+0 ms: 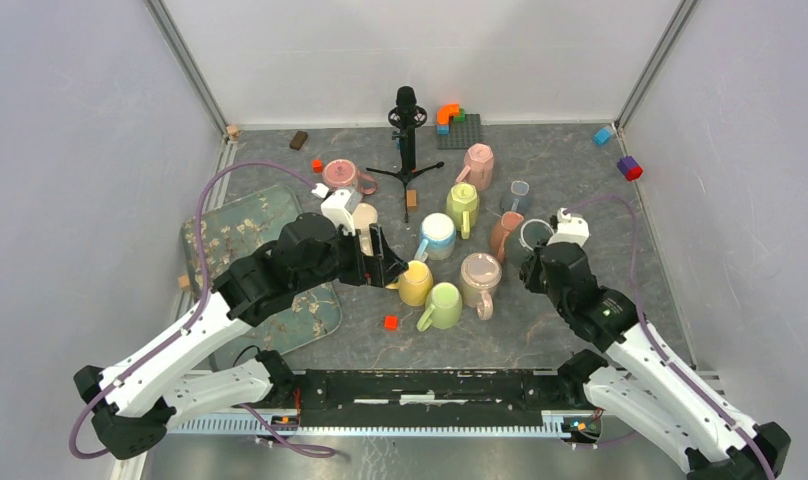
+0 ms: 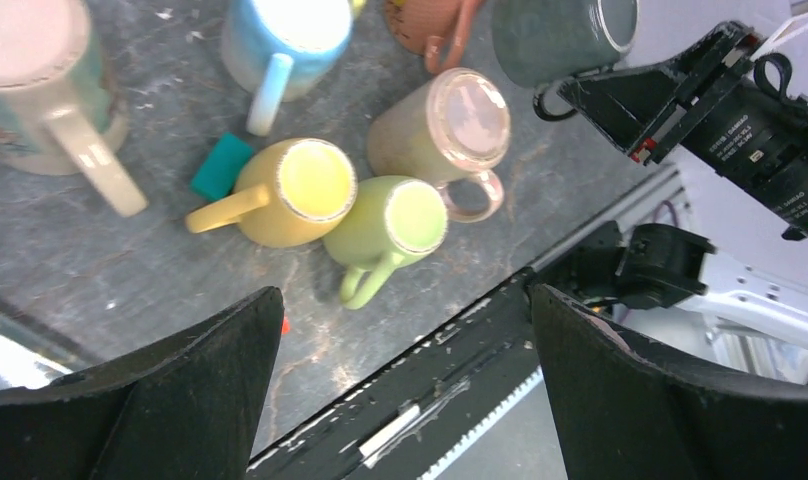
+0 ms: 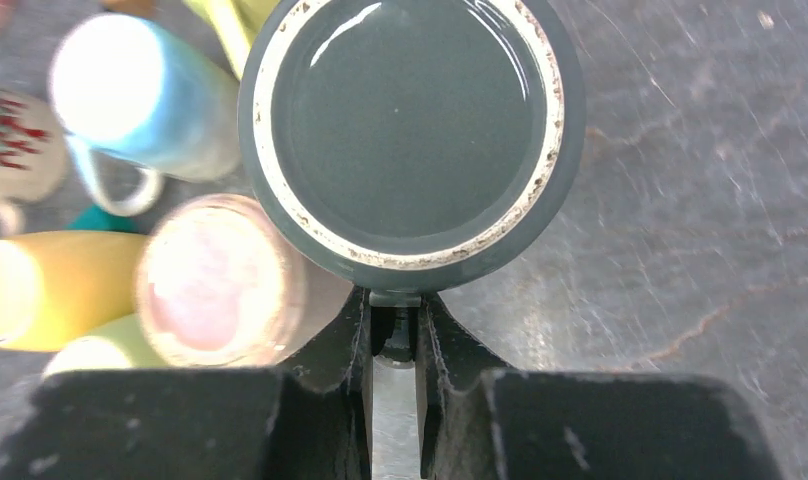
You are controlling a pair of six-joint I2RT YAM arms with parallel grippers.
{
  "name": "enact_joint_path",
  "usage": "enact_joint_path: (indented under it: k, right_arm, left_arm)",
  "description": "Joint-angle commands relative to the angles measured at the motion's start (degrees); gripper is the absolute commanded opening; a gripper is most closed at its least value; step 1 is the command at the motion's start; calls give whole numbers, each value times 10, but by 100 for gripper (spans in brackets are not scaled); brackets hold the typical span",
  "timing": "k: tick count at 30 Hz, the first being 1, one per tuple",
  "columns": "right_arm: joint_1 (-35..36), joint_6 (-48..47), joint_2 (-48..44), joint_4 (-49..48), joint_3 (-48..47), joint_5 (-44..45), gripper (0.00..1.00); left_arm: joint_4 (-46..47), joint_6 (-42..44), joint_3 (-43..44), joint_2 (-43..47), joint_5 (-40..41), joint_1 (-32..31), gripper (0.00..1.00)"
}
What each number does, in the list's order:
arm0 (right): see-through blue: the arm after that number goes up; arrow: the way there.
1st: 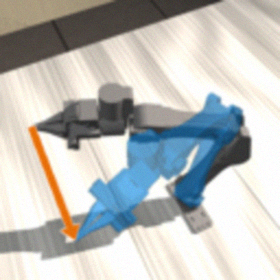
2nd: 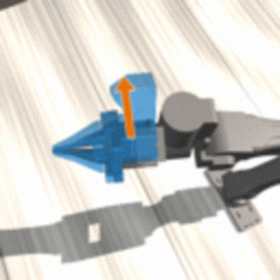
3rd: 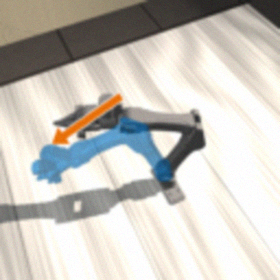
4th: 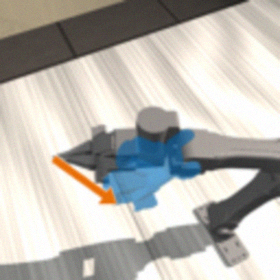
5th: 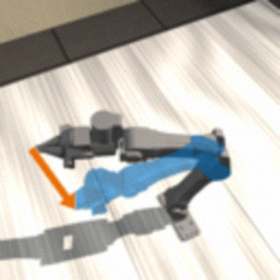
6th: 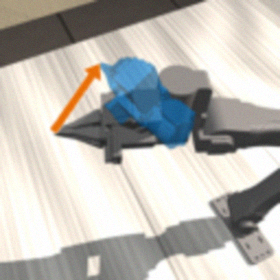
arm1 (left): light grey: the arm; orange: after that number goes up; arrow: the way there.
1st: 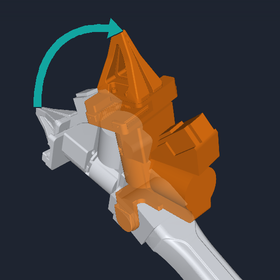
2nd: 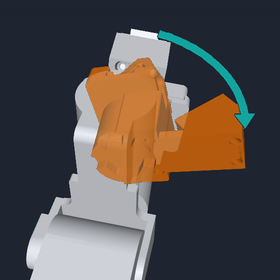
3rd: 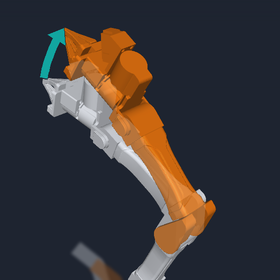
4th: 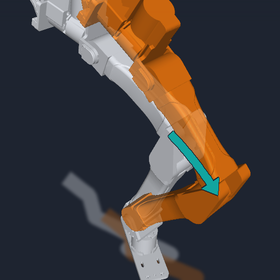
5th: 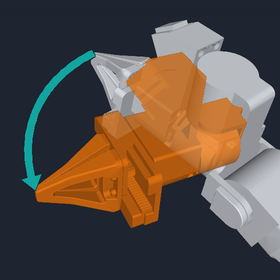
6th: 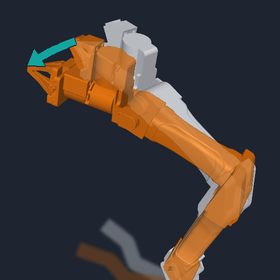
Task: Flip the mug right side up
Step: Turn over the cup at the center of the board.
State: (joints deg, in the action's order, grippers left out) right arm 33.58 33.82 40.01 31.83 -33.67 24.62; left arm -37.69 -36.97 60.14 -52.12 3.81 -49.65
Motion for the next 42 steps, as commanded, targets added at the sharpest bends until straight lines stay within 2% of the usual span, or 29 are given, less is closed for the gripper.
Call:
enact_joint_path:
  k: [1, 10, 19, 26, 34, 42]
  right_arm:
    - [-2, -28, -27, -68, -81, -51, 0]
    - [-2, -30, 11, -168, -153, -196, 0]
    - [-1, 52, 80, -341, -171, -340, 0]
    - [18, 111, 117, -440, -171, -372, 0]
    - [38, 170, 138, -513, -157, -384, 0]
    - [43, 216, 141, -561, -139, -398, 0]
  left_arm:
    - [87, -50, -14, 3, -72, 0, 100]
    - [187, -93, -46, -3, -143, 15, 100]
    - [357, -169, -114, -4, -203, 54, 100]
    - [518, -258, -172, -28, -217, 68, 100]
    - [652, -321, -199, -67, -217, 67, 97]
    - [723, -351, -206, -80, -217, 69, 83]
